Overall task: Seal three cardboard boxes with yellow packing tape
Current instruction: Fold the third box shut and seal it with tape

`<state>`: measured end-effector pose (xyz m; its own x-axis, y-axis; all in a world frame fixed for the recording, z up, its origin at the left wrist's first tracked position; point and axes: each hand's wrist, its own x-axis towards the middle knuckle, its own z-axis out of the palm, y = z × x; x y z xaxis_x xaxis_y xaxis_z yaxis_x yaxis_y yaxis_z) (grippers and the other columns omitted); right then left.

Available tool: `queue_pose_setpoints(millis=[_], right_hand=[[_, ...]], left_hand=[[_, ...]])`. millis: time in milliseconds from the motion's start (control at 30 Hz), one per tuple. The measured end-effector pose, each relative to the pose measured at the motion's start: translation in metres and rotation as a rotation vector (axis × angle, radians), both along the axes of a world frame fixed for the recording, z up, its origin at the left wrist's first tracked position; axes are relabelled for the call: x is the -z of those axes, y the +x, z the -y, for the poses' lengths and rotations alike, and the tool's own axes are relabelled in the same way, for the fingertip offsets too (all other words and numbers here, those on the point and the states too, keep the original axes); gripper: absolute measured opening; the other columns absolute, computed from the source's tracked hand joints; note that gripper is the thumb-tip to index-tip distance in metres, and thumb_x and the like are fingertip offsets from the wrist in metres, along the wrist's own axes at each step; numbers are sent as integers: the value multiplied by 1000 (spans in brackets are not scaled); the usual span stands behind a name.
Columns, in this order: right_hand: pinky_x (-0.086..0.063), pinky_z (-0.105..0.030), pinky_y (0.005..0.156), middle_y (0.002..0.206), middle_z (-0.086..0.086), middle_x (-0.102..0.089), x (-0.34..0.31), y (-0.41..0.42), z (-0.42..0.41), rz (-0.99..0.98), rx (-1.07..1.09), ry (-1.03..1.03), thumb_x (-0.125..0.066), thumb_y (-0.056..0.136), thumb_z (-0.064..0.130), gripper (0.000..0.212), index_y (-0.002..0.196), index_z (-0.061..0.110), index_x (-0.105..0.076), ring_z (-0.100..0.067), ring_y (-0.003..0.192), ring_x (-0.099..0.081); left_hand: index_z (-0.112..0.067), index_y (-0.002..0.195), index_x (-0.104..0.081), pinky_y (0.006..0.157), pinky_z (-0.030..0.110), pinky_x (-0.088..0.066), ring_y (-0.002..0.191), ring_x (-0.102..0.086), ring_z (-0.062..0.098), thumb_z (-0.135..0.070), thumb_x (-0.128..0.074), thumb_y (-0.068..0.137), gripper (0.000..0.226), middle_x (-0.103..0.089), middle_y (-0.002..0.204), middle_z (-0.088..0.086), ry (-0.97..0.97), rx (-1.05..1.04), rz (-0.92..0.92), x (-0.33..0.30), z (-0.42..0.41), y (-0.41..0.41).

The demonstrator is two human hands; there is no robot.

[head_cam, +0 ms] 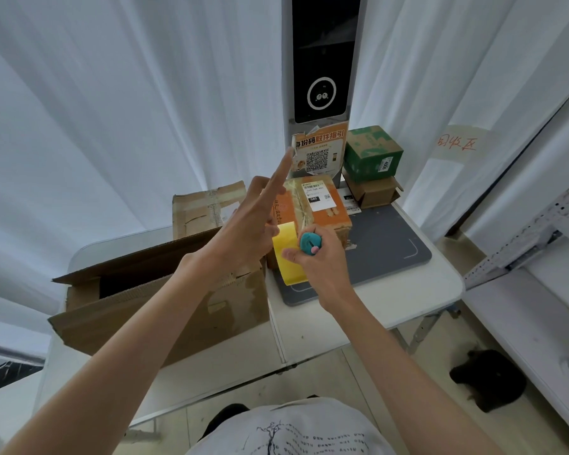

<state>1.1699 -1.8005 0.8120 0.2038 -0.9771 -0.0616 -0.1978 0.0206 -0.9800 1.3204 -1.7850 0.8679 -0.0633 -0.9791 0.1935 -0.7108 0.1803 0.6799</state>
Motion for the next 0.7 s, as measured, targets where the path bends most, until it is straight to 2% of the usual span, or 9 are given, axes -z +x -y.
queue_pose_setpoints(millis=[67,133,200,300,400,533,700], right_hand=[[-50,-20,82,114,-1,-52,4,-3,5,-20,56,-18,-80,86,19,34,85,31,-49,-15,105,-54],[-48,-25,88,113,-3,-54,8,-8,7,3,78,-91,-80,86,17,34,86,30,-49,-16,106,-55],[-48,-20,87,106,-2,-57,14,-12,3,49,46,-220,-81,83,11,38,85,31,-49,-13,97,-56],[-50,-18,86,98,-3,-55,22,-15,-6,95,-14,-366,-81,82,4,40,86,29,-50,-12,90,-56],[-49,-17,87,97,0,-55,20,-15,-8,145,-30,-430,-79,83,0,38,87,26,-51,-9,90,-55],[-48,-17,89,99,6,-59,13,-17,-9,178,-58,-469,-76,85,-2,35,88,24,-52,-6,95,-58],[-49,-19,89,99,2,-59,10,-18,-12,186,-103,-501,-76,84,-1,28,88,16,-54,-8,96,-57]], left_hand=[[-58,150,6,73,18,-55,82,-59,13,16,-65,86,121,-39,130,-4,29,22,-32,-4,-6,-5],[-55,154,4,78,26,-59,90,-61,15,15,-66,86,121,-38,142,0,34,14,-55,-9,-8,-7],[-49,158,4,80,30,-60,93,-65,19,15,-68,85,121,-35,148,3,42,-34,-98,-16,-4,-2],[-46,158,6,76,20,-58,82,-69,26,12,-71,85,121,-41,134,1,109,-99,-131,-29,3,7],[-47,159,5,78,20,-58,87,-68,32,11,-72,85,121,-42,136,5,146,-108,-127,-39,8,11],[-46,159,6,80,24,-59,88,-67,31,8,-74,85,122,-42,138,4,183,-104,-89,-47,15,13],[-45,159,7,88,33,-57,93,-59,24,7,-77,83,124,-40,140,7,208,-123,-62,-48,21,12]])
